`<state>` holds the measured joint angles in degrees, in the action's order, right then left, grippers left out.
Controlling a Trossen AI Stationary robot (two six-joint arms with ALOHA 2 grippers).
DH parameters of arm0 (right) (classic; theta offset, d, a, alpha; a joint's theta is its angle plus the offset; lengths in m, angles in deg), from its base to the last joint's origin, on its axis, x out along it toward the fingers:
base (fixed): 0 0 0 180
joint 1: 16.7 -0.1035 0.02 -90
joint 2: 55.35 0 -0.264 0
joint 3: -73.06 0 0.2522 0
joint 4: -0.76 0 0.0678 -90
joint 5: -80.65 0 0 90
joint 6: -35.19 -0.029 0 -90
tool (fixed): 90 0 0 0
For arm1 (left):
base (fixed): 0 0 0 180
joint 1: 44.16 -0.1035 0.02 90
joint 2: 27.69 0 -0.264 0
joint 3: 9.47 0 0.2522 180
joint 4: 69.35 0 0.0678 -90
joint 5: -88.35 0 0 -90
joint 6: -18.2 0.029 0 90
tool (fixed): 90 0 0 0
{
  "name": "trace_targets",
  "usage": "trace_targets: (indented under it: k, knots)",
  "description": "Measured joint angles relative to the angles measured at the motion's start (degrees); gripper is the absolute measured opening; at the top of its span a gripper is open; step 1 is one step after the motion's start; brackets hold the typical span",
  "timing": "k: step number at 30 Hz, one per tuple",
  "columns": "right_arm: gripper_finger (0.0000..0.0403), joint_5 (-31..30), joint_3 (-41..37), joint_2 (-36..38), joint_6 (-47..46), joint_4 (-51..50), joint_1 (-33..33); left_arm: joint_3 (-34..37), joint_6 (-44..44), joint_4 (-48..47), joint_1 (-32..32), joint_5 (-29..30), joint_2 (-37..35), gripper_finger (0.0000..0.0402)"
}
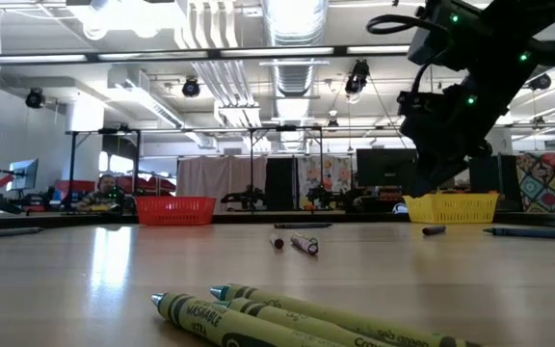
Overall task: Sort crayons
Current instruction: Put the brown crayon into the red bin
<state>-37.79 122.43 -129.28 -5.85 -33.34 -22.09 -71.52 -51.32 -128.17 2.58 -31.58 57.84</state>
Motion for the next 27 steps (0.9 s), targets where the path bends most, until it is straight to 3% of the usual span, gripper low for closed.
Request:
trace_targets:
  k: [5, 8, 11, 16, 18, 27]
  knots:
    - [0.0073, -0.26, -0.14, 0.00, 0.24, -0.05, 0.00, -0.59, 1.42, -3.42, -0.13, 0.37, -0.49, 0.0119]
    - [0.0073, -1.83, -0.32, 0.00, 0.45, -0.11, 0.00, -2.30, 2.52, -13.56, -1.02, 0.99, -2.01, 0.0145]
    - [0.0073, -2.70, -0.37, 0.00, 0.53, -0.11, 0.00, -4.58, 3.43, -24.56, -1.88, 5.52, -4.08, 0.0158]
    - [0.0073, -6.25, -0.44, 0.00, 0.59, -0.13, 0.00, -4.47, 0.27, -28.47, -4.83, 19.02, -8.92, 0.0155]
    - [0.0073, -7.29, -0.46, 0.00, 0.58, -0.10, 0.02, -2.48, -2.25, -28.92, -7.81, 21.53, -9.63, 0.0149]
    - [0.0073, -7.67, -0.50, 0.00, 0.46, -0.11, 0.02, 6.20, -5.22, -27.98, -17.97, 19.54, -9.89, 0.0127]
